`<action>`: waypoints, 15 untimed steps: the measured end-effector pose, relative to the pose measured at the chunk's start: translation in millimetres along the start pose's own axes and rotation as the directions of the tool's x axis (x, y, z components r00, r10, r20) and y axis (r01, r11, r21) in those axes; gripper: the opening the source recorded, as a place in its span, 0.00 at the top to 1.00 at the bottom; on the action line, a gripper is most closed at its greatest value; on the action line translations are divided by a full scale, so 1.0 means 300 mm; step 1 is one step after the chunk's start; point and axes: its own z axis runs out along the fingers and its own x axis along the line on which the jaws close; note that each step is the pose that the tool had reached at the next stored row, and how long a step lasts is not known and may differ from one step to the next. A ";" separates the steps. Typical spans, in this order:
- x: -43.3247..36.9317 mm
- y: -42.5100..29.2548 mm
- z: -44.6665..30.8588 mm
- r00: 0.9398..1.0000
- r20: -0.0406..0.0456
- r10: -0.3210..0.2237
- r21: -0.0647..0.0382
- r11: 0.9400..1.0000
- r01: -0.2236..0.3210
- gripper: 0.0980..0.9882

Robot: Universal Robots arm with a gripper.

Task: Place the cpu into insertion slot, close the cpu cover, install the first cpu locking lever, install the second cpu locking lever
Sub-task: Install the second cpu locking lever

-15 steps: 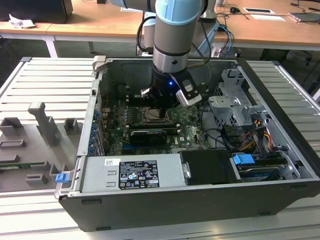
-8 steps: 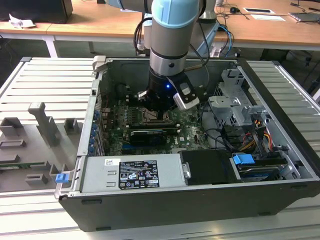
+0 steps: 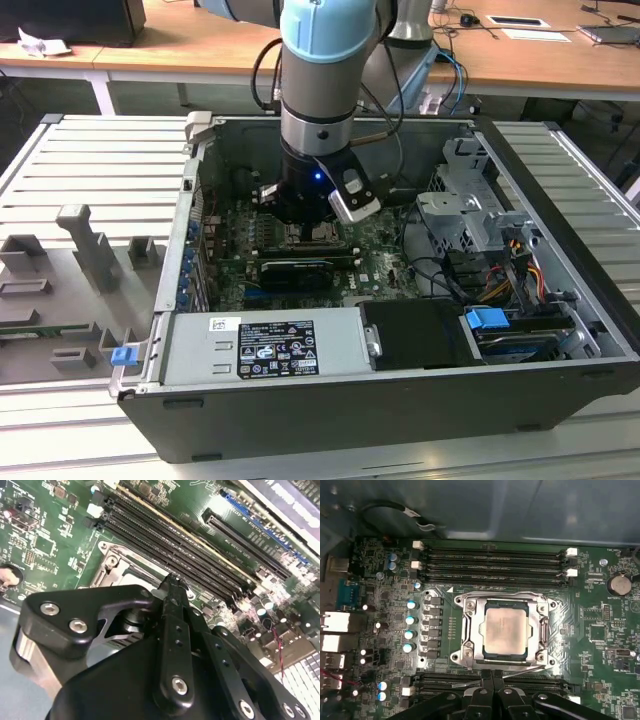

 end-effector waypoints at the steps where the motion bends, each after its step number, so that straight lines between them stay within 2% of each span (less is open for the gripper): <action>1: 0.000 -0.001 0.005 1.000 0.000 0.000 -0.002 1.000 0.000 0.99; 4: 0.000 -0.002 0.018 1.000 0.000 0.000 -0.002 1.000 0.000 0.99; 6: 0.009 -0.004 0.033 1.000 0.000 0.000 -0.003 1.000 0.000 0.99; 8: 0.018 -0.004 0.036 1.000 0.000 0.000 -0.003 1.000 0.000 0.99; 12: 0.038 -0.016 0.035 1.000 0.001 -0.001 -0.011 1.000 0.001 0.99; 15: 0.054 -0.032 0.034 1.000 0.000 -0.006 -0.022 1.000 0.006 0.99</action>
